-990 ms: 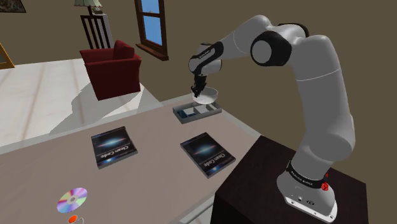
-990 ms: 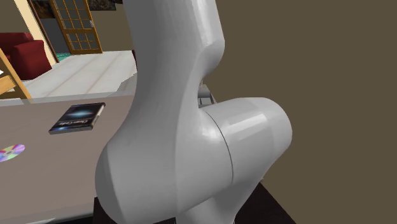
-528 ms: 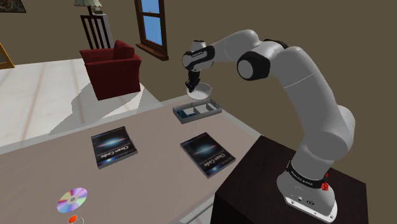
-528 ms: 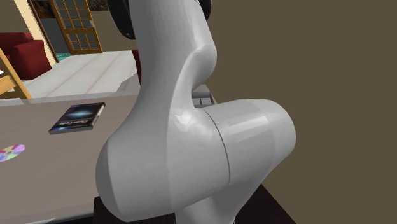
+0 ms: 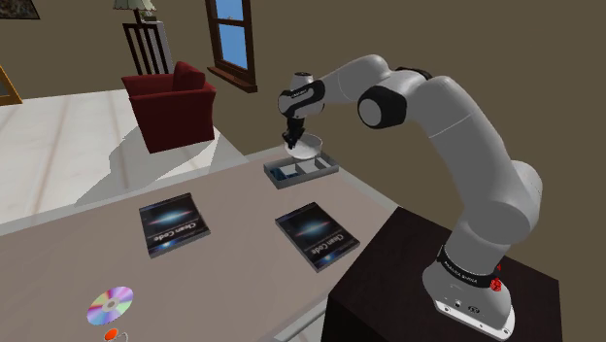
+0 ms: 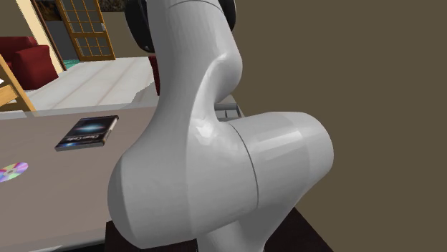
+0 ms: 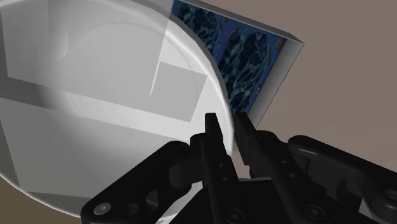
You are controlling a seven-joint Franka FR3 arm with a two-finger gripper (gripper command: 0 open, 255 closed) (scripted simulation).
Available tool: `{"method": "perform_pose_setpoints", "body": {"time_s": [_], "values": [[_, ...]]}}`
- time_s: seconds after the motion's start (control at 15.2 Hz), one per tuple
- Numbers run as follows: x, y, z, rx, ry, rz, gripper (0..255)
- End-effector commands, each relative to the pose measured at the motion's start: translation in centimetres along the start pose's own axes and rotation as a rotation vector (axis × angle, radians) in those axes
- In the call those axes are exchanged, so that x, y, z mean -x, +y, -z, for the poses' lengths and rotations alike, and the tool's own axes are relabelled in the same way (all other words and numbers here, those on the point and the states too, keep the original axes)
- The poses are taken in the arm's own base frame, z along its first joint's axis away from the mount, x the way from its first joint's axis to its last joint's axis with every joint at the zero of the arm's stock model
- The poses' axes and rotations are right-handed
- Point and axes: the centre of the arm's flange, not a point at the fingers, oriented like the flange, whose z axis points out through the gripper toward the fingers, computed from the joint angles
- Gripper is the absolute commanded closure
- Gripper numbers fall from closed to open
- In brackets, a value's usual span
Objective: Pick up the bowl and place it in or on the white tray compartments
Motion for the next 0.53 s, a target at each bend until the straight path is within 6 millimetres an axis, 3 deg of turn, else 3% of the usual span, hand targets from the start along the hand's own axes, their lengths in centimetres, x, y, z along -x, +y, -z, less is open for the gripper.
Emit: {"method": "perform_pose_setpoints", "body": {"time_s": [0.0, 0.46], "values": [[0.2, 0.0, -1.0, 0.0, 0.002, 0.0, 255], [0.9, -0.1, -4.7, 0.0, 0.002, 0.0, 255]]}}
